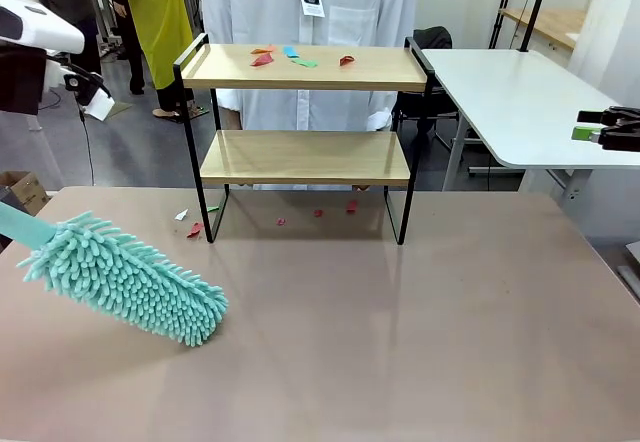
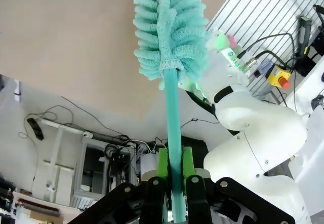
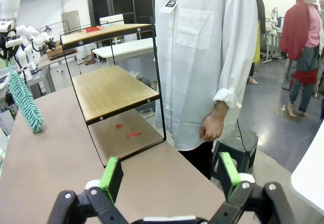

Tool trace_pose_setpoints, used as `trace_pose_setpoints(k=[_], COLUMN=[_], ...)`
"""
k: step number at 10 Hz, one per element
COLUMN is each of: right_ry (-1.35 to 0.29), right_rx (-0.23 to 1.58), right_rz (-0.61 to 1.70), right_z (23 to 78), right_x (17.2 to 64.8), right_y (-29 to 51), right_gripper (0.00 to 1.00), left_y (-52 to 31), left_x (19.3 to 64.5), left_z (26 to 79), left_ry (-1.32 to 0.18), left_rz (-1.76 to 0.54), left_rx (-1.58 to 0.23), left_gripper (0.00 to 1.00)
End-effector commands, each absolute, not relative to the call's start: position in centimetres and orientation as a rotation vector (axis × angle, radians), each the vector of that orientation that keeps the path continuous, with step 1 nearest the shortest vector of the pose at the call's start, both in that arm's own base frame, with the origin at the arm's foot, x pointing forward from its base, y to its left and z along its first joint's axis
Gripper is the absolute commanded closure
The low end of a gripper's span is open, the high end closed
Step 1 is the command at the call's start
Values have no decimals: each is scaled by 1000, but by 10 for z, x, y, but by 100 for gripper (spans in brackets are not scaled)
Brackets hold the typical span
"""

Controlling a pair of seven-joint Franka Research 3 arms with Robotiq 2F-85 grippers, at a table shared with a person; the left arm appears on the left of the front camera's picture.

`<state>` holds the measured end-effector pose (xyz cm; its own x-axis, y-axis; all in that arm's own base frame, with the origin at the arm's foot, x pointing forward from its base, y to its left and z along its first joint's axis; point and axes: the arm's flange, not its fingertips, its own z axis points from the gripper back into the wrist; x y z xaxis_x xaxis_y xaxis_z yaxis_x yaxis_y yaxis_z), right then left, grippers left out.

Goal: Clean the shelf.
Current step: Clean the specific section of the Shelf indicated by the human with the Duster.

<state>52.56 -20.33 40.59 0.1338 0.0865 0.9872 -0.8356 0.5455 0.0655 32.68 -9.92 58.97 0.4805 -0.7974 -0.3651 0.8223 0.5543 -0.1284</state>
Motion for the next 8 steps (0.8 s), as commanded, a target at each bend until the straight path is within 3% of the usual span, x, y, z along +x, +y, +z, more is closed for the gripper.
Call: trace_pose_setpoints(k=[1,8], right_ry=[-1268,-1268], right_rx=[744,744], right_rz=[773,773], right_z=[409,409], right_x=[526,526], right_y=[-201,-201], right_gripper=[0,0], left_y=[-97,-97], left_x=[321,321], left_z=[593,593], left_ry=[395,395], left_rz=[-981,-981], left_rx=[44,44], left_gripper=[87,87])
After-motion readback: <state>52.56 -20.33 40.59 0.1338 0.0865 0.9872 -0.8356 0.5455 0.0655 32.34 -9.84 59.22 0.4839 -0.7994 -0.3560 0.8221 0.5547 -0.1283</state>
